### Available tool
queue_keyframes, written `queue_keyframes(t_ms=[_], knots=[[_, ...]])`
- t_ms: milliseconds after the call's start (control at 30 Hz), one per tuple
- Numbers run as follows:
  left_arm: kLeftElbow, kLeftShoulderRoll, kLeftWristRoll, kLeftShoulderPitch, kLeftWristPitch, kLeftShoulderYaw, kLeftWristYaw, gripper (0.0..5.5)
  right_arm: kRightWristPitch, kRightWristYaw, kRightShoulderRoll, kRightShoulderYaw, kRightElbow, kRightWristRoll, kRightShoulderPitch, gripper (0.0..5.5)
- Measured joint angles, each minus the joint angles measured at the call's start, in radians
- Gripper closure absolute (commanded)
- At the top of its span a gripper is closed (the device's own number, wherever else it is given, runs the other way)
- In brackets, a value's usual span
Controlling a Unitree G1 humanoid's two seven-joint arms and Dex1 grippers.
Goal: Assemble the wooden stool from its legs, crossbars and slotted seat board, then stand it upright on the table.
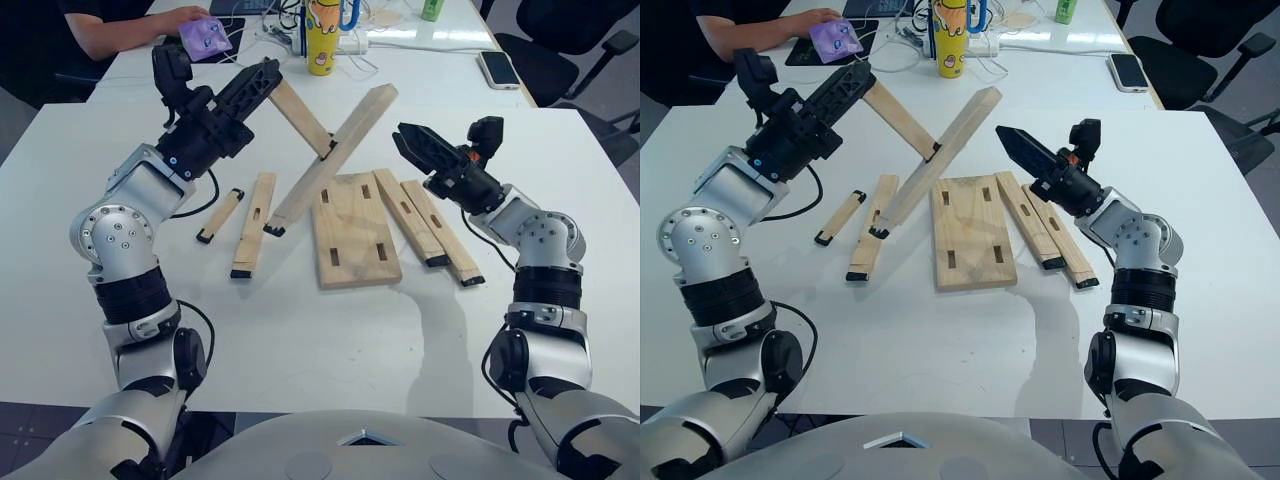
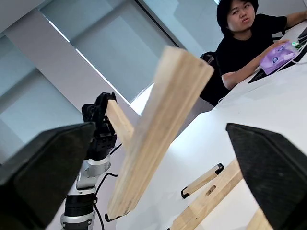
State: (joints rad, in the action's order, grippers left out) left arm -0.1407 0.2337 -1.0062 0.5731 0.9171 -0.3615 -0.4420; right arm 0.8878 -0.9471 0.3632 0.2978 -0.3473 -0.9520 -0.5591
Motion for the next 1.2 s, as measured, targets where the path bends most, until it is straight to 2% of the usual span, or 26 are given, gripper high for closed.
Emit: queue_keyframes(t_ms=[367, 567, 800, 967, 1100, 1133, 1200], knots=[[0.025, -0.002, -0.186, -0.007, 0.076, -0.004, 0.006, 5.07, 0.102, -0.047, -0.006, 0.032, -0.02, -0.066, -0.008, 0.1], [0.077, 0.008, -0.24, -0.012, 0.098, -0.006, 0.006, 5.07, 0.184, -0.108, 0.009, 0.048, -0.009, -0.129, -0.024, 1.15], [0.099, 0.017, -0.291, -0.012, 0.105, -0.013, 0.014, 5.07, 0.19, -0.177, 0.039, 0.012, 0.031, -0.116, -0.017, 2.28], [0.101, 0.021, -0.319, -0.013, 0.113, -0.011, 0.022, 5.07, 0.181, -0.18, 0.04, 0.002, 0.031, -0.113, -0.014, 3.28], [0.101, 0.026, -0.329, -0.022, 0.114, -0.006, 0.023, 5.07, 0.181, -0.188, 0.042, -0.004, 0.031, -0.111, -0.009, 3.46], [0.1, 0.029, -0.328, -0.025, 0.111, -0.004, 0.02, 4.71, 0.181, -0.191, 0.042, -0.005, 0.031, -0.108, -0.009, 3.46], [0.088, 0.038, -0.307, -0.031, 0.1, 0.011, 0.014, 4.48, 0.176, -0.195, 0.044, -0.008, 0.031, -0.1, -0.008, 3.46]])
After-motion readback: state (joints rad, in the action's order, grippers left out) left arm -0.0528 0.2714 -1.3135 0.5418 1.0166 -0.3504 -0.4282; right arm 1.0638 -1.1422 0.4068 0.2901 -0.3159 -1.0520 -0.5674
